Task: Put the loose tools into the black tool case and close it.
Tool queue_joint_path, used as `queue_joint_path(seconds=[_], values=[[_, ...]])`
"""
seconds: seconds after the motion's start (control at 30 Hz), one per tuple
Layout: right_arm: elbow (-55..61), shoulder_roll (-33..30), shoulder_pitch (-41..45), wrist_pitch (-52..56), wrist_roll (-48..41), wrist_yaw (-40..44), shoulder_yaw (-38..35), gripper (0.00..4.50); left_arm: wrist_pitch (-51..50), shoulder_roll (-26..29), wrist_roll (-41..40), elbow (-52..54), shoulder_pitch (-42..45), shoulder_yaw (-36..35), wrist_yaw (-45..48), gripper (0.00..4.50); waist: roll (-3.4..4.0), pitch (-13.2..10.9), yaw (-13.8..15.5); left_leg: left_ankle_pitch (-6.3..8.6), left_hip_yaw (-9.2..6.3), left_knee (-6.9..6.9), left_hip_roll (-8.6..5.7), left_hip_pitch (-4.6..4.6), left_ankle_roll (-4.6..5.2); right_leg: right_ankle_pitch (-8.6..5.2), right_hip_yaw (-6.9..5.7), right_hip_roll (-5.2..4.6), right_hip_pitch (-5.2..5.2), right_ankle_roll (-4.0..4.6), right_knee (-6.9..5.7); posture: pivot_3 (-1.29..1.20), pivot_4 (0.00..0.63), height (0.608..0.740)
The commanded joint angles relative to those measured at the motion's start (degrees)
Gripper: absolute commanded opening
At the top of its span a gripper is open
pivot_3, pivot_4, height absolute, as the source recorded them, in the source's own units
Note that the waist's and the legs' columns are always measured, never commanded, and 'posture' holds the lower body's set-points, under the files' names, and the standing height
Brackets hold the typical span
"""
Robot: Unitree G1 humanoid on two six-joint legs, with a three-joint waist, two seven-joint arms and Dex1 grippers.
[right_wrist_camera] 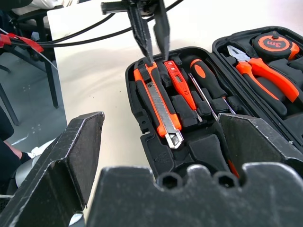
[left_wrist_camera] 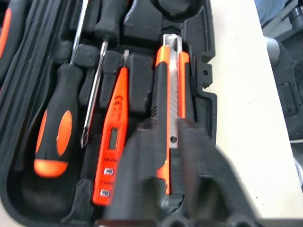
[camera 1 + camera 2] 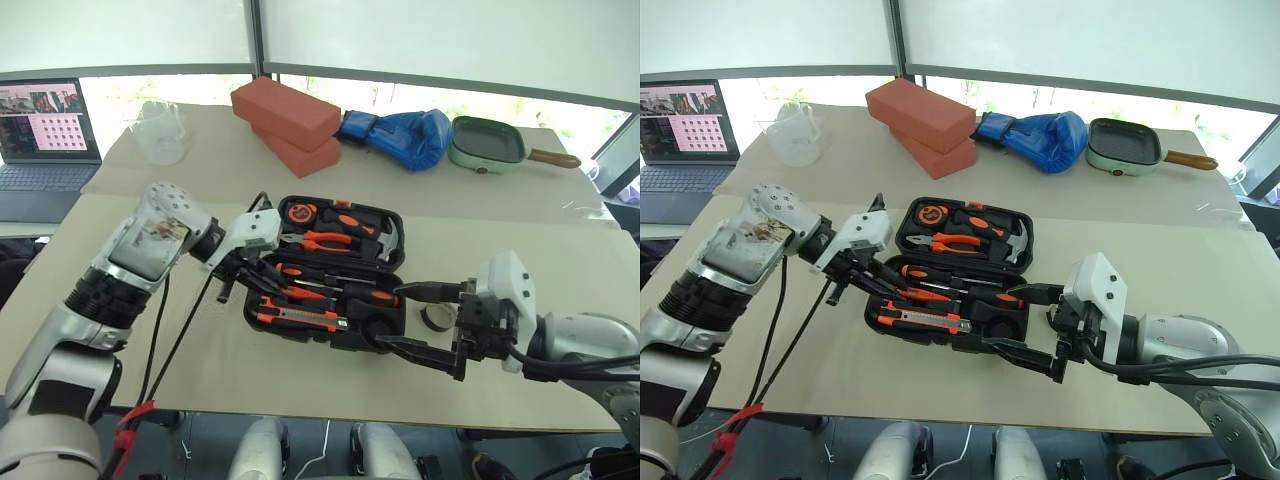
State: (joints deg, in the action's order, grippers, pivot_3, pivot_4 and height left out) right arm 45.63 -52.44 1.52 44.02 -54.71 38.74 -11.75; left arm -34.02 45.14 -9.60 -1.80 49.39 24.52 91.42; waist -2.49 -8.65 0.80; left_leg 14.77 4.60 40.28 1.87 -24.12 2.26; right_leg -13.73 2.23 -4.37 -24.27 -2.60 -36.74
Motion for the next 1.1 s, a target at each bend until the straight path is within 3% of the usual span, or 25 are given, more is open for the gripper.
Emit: queue_joint_path(seconds=[0.03,0.2,0.8,0.97,1.1], values=[[1.0,-0.05,-0.05,-0.82,-0.09,0.29,-1.04,4.5,2.74,0.28,2.22,2.49,-0.78,2.01,-0.22,0.03,0.0,0.0,-0.1,0.0,0.0,0.0,0.0,0.01,0.0,0.0,0.0,0.01,0.0,0.0,-0.01,0.0,0.15,0.738],[1.5,0.11,-0.82,-0.88,-0.19,-0.07,-1.34,4.5,5.43,0.73,5.1,1.63,-1.47,4.38,-0.21,0.03,0.0,0.0,-0.1,0.0,0.0,-0.01,0.0,0.0,0.0,0.0,0.0,0.02,-0.01,0.0,0.0,0.0,0.15,0.738],[1.73,0.23,-2.76,-1.78,0.8,0.41,-2.03,4.5,6.4,-5.89,7.62,-0.52,-1.89,6.01,-2.94,0.03,0.02,0.01,-0.07,0.0,-0.02,0.02,-0.01,0.03,0.01,0.0,0.01,0.0,0.04,-0.01,-0.02,0.0,0.15,0.738],[1.63,0.2,-2.82,-1.79,0.87,0.52,-2.1,4.5,5.59,-2.34,5.34,-1.54,0.78,1.7,-0.6,0.03,0.01,0.01,-0.11,0.0,-0.02,0.03,0.0,0.02,0.01,0.0,0.01,0.01,0.02,0.0,-0.03,0.0,0.15,0.738],[1.71,0.36,-3.13,-1.85,1.16,0.49,-1.82,4.5,7.06,4.49,2.3,-1.9,1.17,0.43,1.08,0.03,0.02,0.01,-0.45,0.0,-0.02,0.01,0.02,0.02,0.01,0.0,0.01,0.03,-0.01,0.0,-0.03,0.0,0.15,0.738]])
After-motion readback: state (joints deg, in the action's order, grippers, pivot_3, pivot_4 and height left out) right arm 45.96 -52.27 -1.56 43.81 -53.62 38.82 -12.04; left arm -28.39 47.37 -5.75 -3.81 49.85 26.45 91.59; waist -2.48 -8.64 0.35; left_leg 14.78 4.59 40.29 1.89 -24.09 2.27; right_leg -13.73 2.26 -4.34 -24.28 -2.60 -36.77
